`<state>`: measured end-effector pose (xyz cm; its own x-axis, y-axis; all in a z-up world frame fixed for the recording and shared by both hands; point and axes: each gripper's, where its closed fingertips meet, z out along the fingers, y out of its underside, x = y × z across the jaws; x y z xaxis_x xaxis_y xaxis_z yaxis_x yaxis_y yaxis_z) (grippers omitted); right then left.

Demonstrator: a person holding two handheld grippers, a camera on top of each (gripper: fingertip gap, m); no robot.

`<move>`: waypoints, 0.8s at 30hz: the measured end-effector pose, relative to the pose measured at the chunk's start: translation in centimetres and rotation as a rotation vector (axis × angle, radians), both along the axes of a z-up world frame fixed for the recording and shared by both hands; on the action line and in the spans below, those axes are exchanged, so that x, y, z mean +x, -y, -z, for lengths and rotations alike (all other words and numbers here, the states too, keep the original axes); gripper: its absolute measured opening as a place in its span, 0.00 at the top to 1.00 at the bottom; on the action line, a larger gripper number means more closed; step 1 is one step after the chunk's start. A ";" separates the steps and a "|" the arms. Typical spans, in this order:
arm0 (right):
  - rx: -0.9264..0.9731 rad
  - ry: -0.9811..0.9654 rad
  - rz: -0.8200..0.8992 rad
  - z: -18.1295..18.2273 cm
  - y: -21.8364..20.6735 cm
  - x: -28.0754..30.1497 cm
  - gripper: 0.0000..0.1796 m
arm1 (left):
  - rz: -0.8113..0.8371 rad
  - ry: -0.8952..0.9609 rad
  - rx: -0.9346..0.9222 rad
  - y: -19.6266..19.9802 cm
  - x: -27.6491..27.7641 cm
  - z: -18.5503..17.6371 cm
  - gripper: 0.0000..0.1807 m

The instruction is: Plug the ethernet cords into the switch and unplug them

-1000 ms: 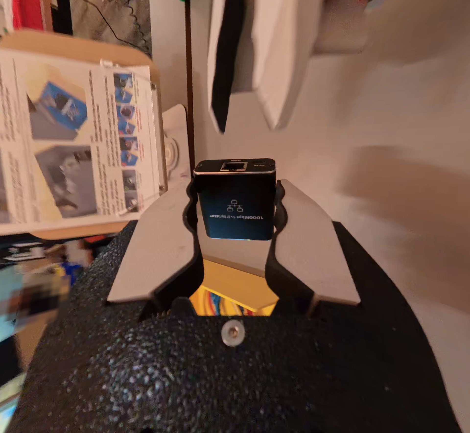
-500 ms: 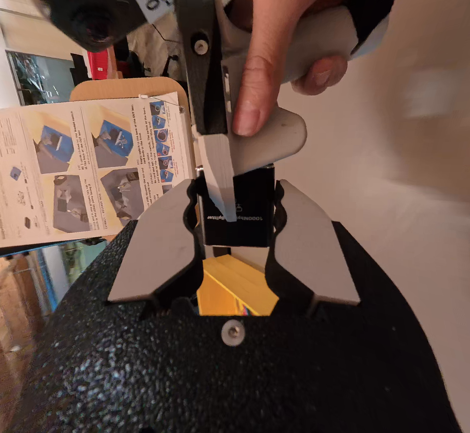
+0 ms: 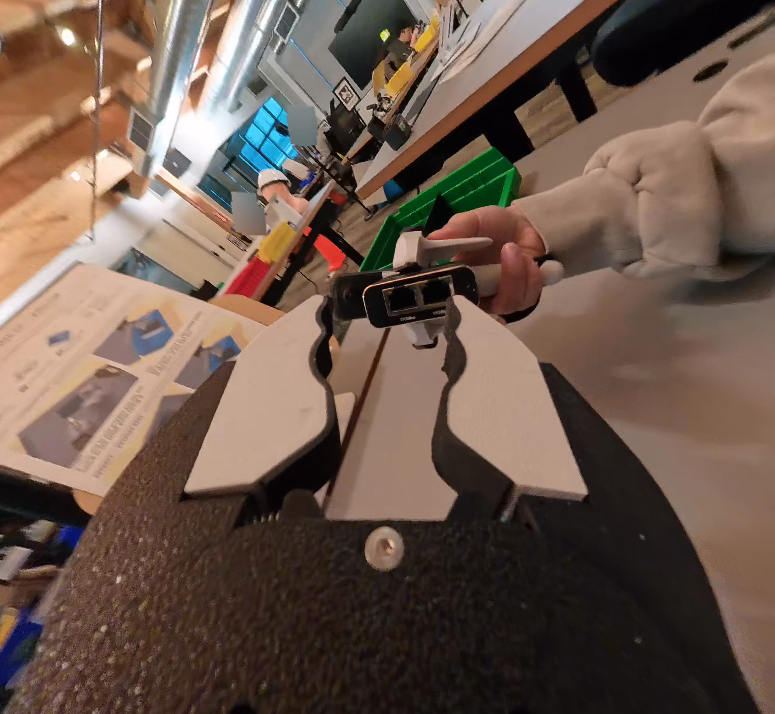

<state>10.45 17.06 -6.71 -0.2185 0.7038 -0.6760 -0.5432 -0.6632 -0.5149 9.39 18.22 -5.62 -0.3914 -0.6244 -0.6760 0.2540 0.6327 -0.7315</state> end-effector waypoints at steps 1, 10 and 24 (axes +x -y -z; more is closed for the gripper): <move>-0.004 -0.002 -0.029 0.1 0.2 -0.2 0.85 | 0.000 0.024 0.051 0.2 0.1 0.2 0.72; -0.046 0.015 -0.075 1.1 0.2 -0.5 0.86 | -0.073 0.172 0.663 0.9 0.7 2.8 0.68; 0.140 0.195 0.253 1.1 -1.5 0.0 0.72 | -0.144 0.129 0.514 0.4 0.9 2.8 0.86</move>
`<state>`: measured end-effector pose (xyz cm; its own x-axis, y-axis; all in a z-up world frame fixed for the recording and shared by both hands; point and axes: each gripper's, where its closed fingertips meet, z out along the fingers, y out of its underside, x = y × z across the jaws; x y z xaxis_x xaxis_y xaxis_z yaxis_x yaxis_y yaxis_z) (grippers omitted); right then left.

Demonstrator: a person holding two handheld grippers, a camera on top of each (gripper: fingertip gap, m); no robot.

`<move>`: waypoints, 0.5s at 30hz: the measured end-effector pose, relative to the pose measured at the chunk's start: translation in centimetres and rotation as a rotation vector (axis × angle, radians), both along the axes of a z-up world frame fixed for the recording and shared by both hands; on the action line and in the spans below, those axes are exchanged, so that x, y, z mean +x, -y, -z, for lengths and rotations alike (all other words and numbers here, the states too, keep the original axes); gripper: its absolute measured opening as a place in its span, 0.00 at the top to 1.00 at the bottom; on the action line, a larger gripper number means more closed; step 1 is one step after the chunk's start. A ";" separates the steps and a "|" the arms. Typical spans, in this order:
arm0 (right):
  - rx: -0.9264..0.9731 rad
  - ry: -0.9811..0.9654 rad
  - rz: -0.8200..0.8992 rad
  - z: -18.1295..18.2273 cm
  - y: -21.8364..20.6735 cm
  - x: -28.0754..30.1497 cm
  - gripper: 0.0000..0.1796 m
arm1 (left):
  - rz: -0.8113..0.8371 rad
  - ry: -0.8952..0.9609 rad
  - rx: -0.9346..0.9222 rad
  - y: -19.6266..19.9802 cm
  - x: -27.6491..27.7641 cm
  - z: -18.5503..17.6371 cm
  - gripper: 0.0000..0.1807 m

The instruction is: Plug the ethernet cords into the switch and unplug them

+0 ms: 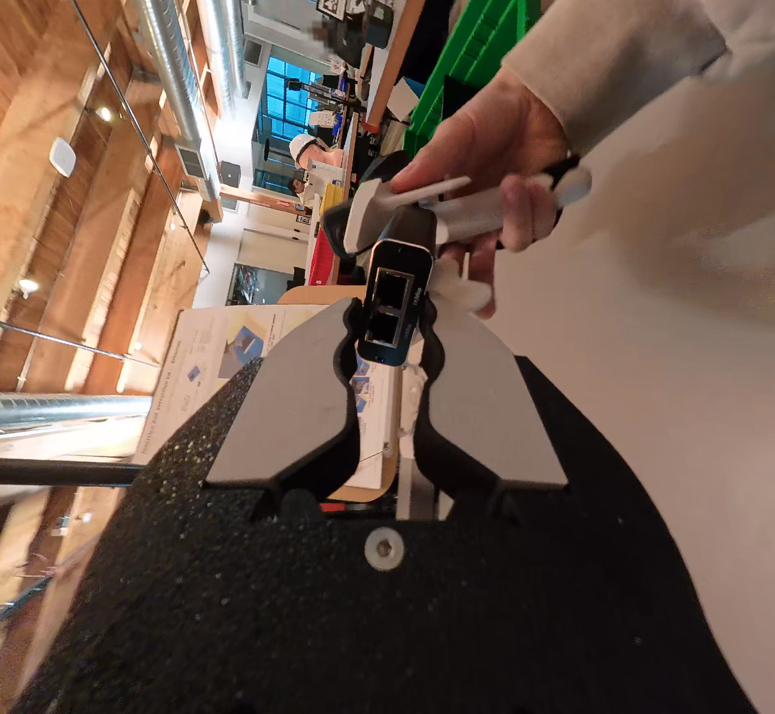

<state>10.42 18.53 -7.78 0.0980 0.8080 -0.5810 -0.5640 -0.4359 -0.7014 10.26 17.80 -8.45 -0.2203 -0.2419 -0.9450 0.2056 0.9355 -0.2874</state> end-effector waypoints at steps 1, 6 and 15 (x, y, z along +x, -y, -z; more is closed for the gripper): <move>0.049 0.047 0.082 0.0 -0.2 0.4 0.66 | 0.004 -0.002 -0.040 0.1 -0.1 -0.1 0.86; 0.356 0.248 0.250 -0.9 2.1 0.0 0.45 | 0.052 -0.021 -0.176 1.3 -0.4 -0.3 0.86; 0.281 0.235 0.083 -0.5 2.8 -1.4 0.59 | 0.081 0.010 -0.114 1.6 -0.1 -0.6 0.86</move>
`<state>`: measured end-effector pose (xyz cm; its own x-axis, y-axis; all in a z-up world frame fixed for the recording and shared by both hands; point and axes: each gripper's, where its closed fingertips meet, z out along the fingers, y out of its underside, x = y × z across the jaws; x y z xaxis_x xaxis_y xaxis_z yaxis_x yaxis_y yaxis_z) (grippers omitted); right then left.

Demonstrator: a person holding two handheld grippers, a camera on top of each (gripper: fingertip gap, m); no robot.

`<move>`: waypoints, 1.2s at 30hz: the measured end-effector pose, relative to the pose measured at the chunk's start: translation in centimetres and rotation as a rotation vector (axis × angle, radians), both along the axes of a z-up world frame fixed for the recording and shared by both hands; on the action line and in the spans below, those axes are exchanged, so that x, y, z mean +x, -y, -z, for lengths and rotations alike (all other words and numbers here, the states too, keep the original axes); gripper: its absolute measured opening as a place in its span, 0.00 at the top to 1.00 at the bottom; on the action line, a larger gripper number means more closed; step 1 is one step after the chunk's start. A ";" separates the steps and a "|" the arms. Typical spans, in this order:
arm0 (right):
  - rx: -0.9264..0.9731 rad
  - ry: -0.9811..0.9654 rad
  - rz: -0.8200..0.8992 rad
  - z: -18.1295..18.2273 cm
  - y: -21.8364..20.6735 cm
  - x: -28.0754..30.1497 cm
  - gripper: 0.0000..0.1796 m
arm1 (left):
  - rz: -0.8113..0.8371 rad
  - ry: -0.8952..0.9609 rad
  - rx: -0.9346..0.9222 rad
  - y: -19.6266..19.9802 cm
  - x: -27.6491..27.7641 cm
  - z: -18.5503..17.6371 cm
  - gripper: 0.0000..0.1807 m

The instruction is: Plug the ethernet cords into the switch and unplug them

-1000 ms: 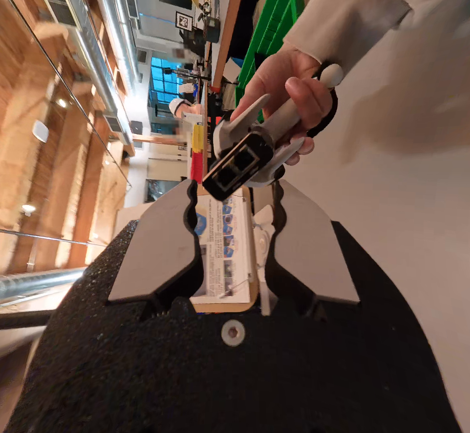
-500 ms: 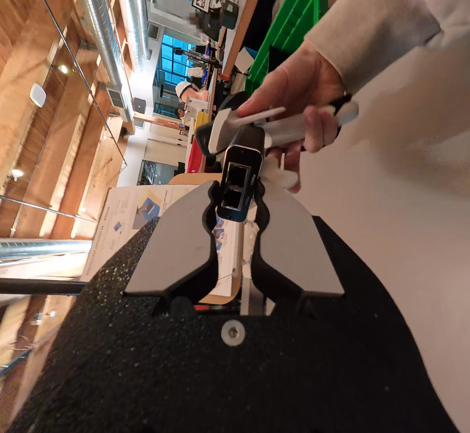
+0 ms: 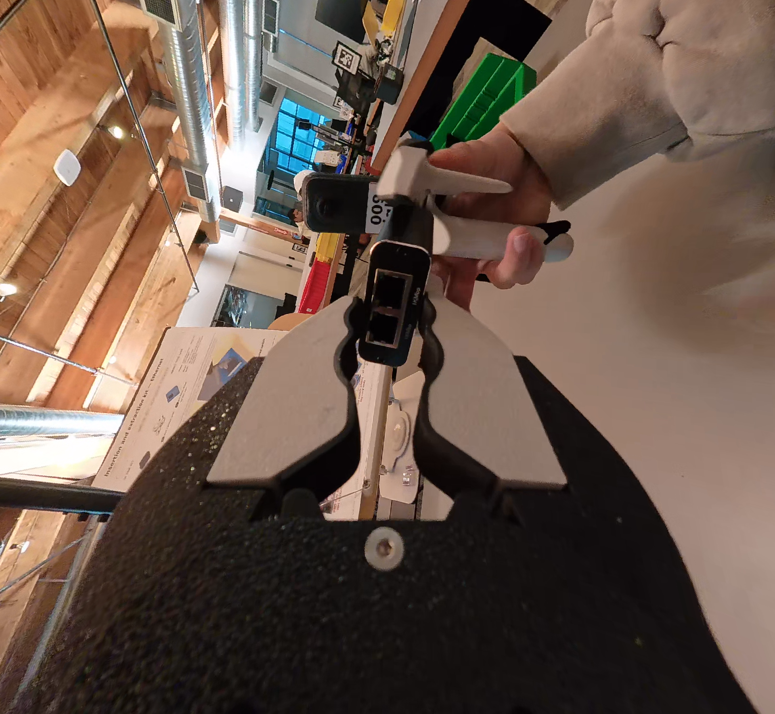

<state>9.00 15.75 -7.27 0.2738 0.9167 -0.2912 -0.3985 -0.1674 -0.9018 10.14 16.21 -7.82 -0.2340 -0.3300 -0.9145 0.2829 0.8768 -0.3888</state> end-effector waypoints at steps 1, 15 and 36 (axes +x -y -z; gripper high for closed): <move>-0.001 0.035 -0.007 0.4 0.0 -0.4 0.61 | 0.001 0.000 -0.011 -0.1 0.0 -0.1 0.86; 0.123 0.074 0.070 -1.5 -0.9 -1.5 0.61 | -0.007 -0.012 -0.050 -1.3 -0.8 -1.4 0.85; 0.233 0.328 0.395 -1.3 -2.3 0.4 0.61 | 0.312 -0.813 -1.865 -1.5 -1.3 -0.7 0.68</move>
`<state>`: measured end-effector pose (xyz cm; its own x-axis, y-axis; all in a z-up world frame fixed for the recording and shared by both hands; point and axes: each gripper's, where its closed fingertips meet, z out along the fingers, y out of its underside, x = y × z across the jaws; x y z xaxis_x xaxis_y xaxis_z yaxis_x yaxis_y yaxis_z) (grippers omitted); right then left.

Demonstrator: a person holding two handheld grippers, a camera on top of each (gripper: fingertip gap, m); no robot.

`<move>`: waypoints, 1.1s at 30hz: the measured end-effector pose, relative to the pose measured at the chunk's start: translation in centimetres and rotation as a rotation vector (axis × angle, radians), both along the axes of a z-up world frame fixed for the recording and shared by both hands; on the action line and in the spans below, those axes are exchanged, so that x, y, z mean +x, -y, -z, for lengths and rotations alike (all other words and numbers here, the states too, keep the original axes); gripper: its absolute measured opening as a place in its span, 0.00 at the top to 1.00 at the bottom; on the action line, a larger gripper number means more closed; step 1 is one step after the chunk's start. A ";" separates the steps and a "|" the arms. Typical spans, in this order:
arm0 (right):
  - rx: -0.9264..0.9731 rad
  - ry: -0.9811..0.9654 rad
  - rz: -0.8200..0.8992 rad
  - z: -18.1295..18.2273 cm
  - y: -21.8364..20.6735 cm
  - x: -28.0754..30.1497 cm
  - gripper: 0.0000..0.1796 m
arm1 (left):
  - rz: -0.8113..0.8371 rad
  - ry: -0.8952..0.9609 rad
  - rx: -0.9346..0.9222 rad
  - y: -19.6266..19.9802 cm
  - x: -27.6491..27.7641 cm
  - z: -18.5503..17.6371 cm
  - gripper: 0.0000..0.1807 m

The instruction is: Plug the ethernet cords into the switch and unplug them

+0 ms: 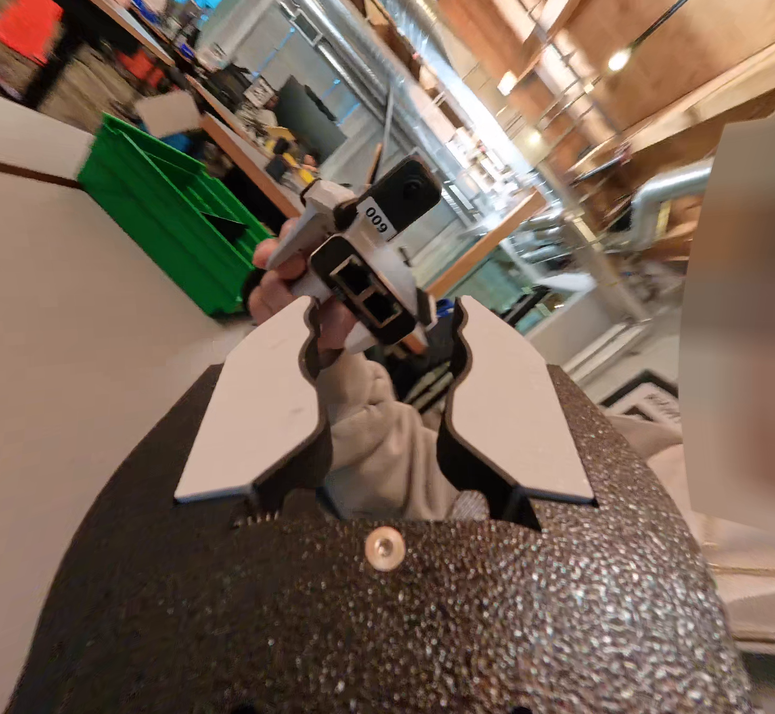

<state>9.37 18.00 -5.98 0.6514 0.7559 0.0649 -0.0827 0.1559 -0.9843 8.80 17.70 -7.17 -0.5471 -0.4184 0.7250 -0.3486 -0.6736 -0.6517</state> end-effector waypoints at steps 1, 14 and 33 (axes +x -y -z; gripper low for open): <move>-0.003 0.041 0.014 0.3 -0.1 -0.3 0.61 | 0.035 -0.009 -0.051 0.1 -0.1 -0.2 0.70; -0.007 0.261 0.080 2.0 -1.0 -2.0 0.62 | 0.158 -0.163 -0.128 1.0 0.5 2.2 0.78; 0.140 0.403 0.131 3.1 -0.4 -1.9 0.60 | 0.232 -0.208 -0.046 1.8 0.6 2.2 0.87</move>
